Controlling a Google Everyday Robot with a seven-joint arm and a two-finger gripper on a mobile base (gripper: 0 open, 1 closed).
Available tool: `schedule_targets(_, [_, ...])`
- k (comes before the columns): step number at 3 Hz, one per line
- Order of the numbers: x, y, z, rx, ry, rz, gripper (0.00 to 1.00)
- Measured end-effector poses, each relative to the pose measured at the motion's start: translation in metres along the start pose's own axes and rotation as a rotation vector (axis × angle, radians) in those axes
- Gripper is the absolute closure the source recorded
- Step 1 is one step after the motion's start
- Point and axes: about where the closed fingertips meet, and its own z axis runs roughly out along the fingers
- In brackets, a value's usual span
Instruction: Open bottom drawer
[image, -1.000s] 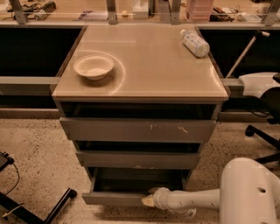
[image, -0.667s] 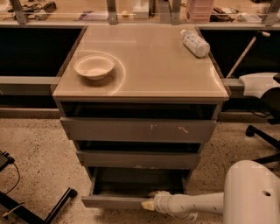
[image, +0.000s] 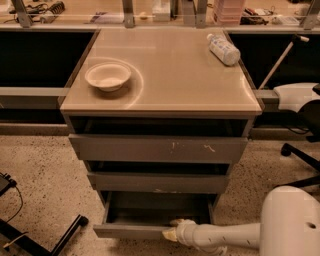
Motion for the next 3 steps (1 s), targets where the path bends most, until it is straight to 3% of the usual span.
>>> schedule_targets(3, [0.016,0.018,-0.015,-0.017,0.000,0.018,1.00])
